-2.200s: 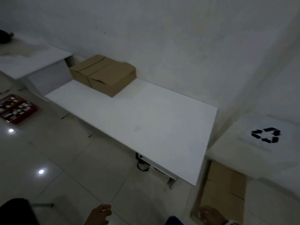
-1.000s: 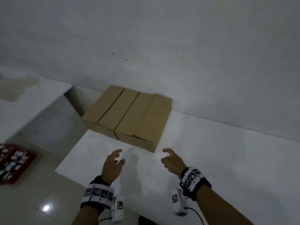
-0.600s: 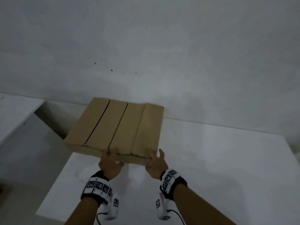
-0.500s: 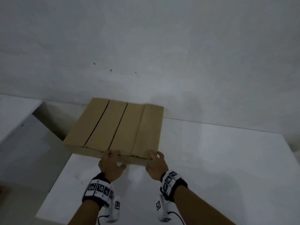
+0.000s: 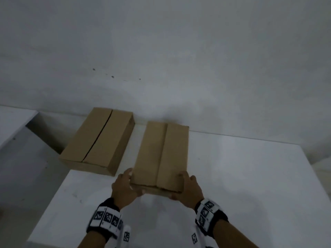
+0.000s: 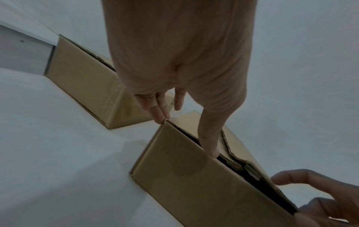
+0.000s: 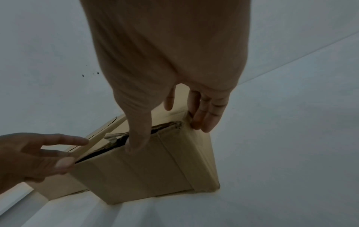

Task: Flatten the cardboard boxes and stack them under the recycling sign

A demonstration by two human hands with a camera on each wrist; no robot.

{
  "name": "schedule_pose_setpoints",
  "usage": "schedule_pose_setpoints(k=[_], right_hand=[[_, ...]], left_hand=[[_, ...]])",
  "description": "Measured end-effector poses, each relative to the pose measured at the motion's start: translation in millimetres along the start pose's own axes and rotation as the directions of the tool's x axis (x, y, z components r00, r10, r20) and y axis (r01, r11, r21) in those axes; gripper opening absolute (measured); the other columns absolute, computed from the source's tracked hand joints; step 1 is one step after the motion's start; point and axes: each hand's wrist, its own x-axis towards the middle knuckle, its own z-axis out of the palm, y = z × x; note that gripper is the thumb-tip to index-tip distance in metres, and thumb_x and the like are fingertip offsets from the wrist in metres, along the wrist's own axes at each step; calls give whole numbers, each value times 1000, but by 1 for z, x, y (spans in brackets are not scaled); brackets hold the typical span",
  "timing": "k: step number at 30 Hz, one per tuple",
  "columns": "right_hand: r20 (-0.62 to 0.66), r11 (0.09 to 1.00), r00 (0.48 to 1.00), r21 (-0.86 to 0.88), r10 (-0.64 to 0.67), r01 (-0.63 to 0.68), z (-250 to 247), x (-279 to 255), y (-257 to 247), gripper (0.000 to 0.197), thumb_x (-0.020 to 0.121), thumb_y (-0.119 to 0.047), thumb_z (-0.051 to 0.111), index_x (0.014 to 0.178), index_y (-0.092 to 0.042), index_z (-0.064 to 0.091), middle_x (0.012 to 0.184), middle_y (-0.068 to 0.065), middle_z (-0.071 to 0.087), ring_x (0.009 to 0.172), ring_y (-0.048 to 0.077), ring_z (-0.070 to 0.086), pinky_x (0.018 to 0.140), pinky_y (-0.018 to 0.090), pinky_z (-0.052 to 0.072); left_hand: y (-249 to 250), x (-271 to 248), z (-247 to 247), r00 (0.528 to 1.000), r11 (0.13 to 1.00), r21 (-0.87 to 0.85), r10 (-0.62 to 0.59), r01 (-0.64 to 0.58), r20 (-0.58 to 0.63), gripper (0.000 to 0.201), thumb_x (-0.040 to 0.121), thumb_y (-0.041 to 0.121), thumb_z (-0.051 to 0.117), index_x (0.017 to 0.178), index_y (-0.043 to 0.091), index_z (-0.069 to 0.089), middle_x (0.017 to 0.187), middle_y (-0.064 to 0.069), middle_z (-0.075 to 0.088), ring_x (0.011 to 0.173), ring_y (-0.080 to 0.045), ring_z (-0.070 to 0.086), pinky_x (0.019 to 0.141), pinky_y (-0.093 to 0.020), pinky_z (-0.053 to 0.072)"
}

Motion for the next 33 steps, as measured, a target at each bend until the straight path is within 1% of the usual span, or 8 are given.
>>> schedule_pose_setpoints(k=[6, 13, 20, 23, 26, 29, 31, 33], right_hand=[[-33, 994, 994, -25, 103, -104, -25, -38, 59, 106, 52, -58, 84, 135, -39, 22, 112, 2, 35, 103, 28, 53, 90, 39, 51], [-105, 996, 993, -54, 59, -65, -39, -76, 112, 92, 59, -72, 70, 134, -44, 25, 104, 0, 37, 91, 28, 55, 82, 38, 53], [-165, 998, 986, -64, -17, 6, -49, -93, 123, 56, 95, -31, 49, 145, -36, 25, 102, 1, 45, 85, 22, 52, 73, 27, 44], [-246, 1000, 969, -5, -13, 12, -52, -93, 132, 43, 99, -19, 41, 139, -34, 33, 95, -7, 55, 81, 14, 58, 73, 26, 47], [-382, 986, 917, 154, 117, -61, -58, -90, 137, 37, 98, -16, 48, 135, -13, 41, 78, -15, 56, 62, 1, 54, 55, 16, 40], [-505, 910, 815, 409, 283, -63, -69, -84, 144, 72, 86, -16, 69, 141, -22, 23, 99, 5, 64, 77, 16, 64, 69, 36, 55], [-602, 891, 738, 454, 306, 1, -74, -80, 146, 95, 76, -11, 79, 146, -25, 15, 131, 14, 47, 107, 14, 55, 89, 41, 53], [-733, 935, 625, 356, 269, 15, -81, -76, 146, 104, 68, -3, 83, 148, -17, 18, 144, 17, 26, 113, 1, 34, 97, 38, 46]], left_hand=[[49, -31, 49, 993, 986, 160, 25, -44, 117, 140, 34, 75, 69, 152, 24, 14, 117, -4, 41, 110, -26, 52, 98, -35, 43], [76, -53, 89, 973, 964, 197, 141, -177, 183, 86, 64, 46, 82, 132, 13, 42, 110, -1, 35, 91, -24, 59, 81, -33, 52], [74, -58, 96, 952, 948, 174, 229, -265, 205, 98, 84, 59, 58, 155, 17, 4, 146, -5, 36, 118, -22, 53, 93, -23, 42], [67, -60, 96, 951, 955, 77, 274, -287, 143, 74, 97, 40, 48, 155, 22, 5, 147, -4, 43, 118, -19, 56, 100, -30, 45], [58, -59, 99, 974, 967, -119, 222, -227, -48, 57, 102, 21, 39, 151, 32, 12, 129, -8, 60, 109, -23, 61, 101, -41, 46], [54, -51, 100, 961, 950, -280, 59, -137, -269, 67, 99, 18, 46, 151, 34, 7, 102, -8, 67, 90, -31, 66, 87, -51, 53], [56, -45, 96, 937, 947, -312, -34, -81, -347, 86, 94, 14, 57, 154, 24, -4, 135, -17, 51, 100, -35, 63, 91, -49, 51], [59, -40, 90, 932, 944, -328, -88, -35, -352, 99, 88, 8, 66, 155, 25, -4, 154, -14, 21, 112, -38, 54, 97, -48, 45]])
